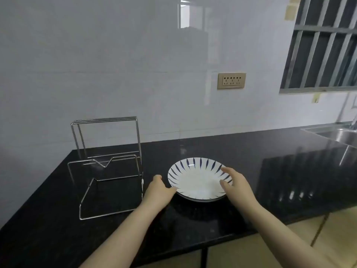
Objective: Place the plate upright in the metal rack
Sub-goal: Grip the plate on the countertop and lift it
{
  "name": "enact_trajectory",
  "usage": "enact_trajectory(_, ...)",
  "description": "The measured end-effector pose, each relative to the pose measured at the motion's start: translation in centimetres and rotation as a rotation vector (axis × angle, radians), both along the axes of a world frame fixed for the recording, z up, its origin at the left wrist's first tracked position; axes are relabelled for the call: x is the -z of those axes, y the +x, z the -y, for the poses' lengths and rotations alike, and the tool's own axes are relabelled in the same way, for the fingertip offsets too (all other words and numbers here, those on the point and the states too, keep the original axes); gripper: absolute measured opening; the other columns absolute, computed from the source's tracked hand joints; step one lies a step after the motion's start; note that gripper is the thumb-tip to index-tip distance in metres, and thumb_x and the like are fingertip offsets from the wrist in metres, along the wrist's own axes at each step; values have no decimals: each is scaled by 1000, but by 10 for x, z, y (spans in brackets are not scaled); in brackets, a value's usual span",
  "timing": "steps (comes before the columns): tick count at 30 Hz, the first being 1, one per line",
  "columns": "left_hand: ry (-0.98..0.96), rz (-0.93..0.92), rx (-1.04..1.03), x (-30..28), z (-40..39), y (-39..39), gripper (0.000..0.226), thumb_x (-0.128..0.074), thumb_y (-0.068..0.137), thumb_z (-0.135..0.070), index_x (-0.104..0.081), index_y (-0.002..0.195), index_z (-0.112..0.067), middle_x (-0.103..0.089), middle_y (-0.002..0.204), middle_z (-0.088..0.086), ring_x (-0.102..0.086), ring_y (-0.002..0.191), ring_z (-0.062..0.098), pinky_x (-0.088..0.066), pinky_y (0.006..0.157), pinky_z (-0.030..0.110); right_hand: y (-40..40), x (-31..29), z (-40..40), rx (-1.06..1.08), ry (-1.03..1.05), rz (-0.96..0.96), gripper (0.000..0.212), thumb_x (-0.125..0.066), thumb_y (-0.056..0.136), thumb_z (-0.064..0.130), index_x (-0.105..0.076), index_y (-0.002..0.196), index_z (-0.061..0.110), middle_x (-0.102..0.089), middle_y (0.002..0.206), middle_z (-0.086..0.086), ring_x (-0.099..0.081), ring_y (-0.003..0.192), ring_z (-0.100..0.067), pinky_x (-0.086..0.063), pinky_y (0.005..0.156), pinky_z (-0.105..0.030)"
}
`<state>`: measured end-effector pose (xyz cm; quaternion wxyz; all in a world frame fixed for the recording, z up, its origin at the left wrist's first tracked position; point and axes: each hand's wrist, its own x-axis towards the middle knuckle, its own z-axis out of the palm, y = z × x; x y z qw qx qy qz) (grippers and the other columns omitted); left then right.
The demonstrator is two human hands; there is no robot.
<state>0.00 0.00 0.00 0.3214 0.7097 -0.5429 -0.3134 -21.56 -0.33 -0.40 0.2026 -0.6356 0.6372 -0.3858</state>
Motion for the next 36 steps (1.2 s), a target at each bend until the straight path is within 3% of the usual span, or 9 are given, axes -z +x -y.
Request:
enact_trajectory(7,53,-8,-15,-6,16,-10,84,-64,74,-21,-20,145,-7,-48,135,15,-60,94,29,-57,81,40,-10,1,20,54,147,146,73,-58,85,18,-20,148,11,-31,154,-8,-34,139,-26,-34,107,-39)
enact_trajectory(10,68,-138,-58,-6,22,-15,82,-66,74,-12,-21,142,-2,-47,133,14,-55,90,27,-59,67,37,-13,-2,24,103,163,170,73,-57,85,18,-19,147,6,-47,138,-14,-47,125,-28,-40,97,-36)
enact_trajectory(14,90,-339,-135,-1,32,-20,64,-69,72,-3,-32,124,6,-48,100,9,-56,86,29,-57,56,37,-17,-4,30,143,267,193,61,-54,84,14,-31,139,-1,-56,112,-12,-57,100,-28,-49,81,-36)
enact_trajectory(18,95,-401,-124,6,36,-18,46,-65,72,1,-46,114,6,-56,104,14,-60,79,27,-53,35,28,-23,-2,35,96,393,327,31,-53,79,8,-59,102,-11,-66,101,-25,-61,74,-31,-56,56,-34)
enact_trajectory(20,112,-391,-87,6,36,-18,14,-57,76,2,-59,89,0,-60,94,15,-59,66,23,-52,36,27,-25,1,36,64,432,401,28,-54,80,6,-62,99,-13,-65,85,-22,-61,62,-29,-52,48,-30)
enact_trajectory(22,134,-380,-75,7,38,-19,13,-50,78,2,-58,72,-6,-60,81,13,-56,60,22,-51,37,27,-25,2,35,51,458,454,21,-54,82,5,-61,94,-10,-62,77,-18,-60,56,-26,-51,41,-25)
enact_trajectory(27,144,-429,-106,2,38,-22,19,-43,81,6,-57,74,-3,-59,72,12,-56,59,24,-47,29,22,-23,6,37,63,441,508,12,-46,79,-7,-56,84,-7,-58,74,-17,-58,58,-29,-50,38,-24)
enact_trajectory(33,105,-353,-112,1,33,-18,15,-43,82,2,-58,87,-1,-61,80,11,-56,59,20,-42,28,16,-21,6,34,80,365,480,13,-41,77,-7,-49,69,1,-56,68,-17,-57,58,-32,-54,56,-36)
enact_trajectory(36,59,-335,-97,-8,29,-14,14,-45,82,1,-58,88,1,-60,79,10,-56,57,20,-43,30,17,-18,-1,29,73,282,520,15,-40,76,-8,-46,70,5,-49,67,-17,-49,55,-27,-47,47,-29)
